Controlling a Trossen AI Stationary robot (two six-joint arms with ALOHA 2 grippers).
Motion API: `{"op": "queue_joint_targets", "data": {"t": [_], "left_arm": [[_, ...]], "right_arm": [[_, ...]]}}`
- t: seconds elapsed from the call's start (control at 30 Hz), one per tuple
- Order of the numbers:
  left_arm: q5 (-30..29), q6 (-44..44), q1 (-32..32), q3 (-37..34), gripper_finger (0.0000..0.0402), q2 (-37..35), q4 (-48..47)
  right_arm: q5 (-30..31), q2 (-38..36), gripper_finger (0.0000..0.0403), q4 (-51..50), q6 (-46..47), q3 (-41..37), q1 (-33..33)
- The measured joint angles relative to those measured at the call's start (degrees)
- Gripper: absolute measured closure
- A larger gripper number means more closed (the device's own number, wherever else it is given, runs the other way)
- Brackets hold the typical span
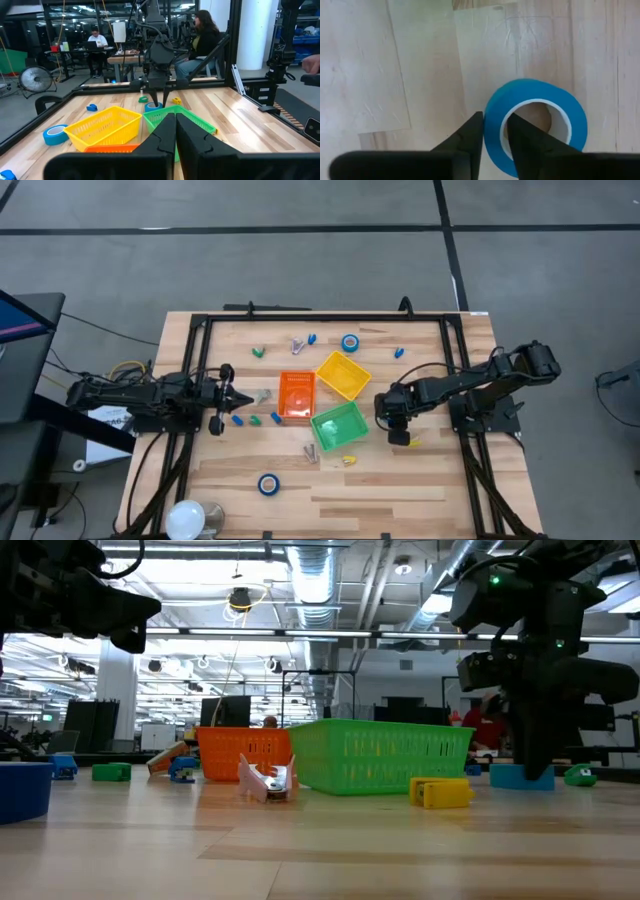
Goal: Pick and place Stapler, Stapler remover, tape
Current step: Put the blue tape into the yellow bin
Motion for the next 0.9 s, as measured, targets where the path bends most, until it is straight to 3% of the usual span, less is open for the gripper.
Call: {"op": "queue_joint_targets", "data": {"t": [0.4,0.9], "left_arm": [[0.0,0.0,0.0,0.0,0.0398,0.0,0.0],[0.0,0.0,0.0,0.0,0.0398,0.0,0.0]], "right_arm": [[-3.1,0.0,0.0352,-0.5,0.2,0.9,0.0],[-2.9,0.0,0.0353,-9.2,-1.6,12.3,-0.1]]}}
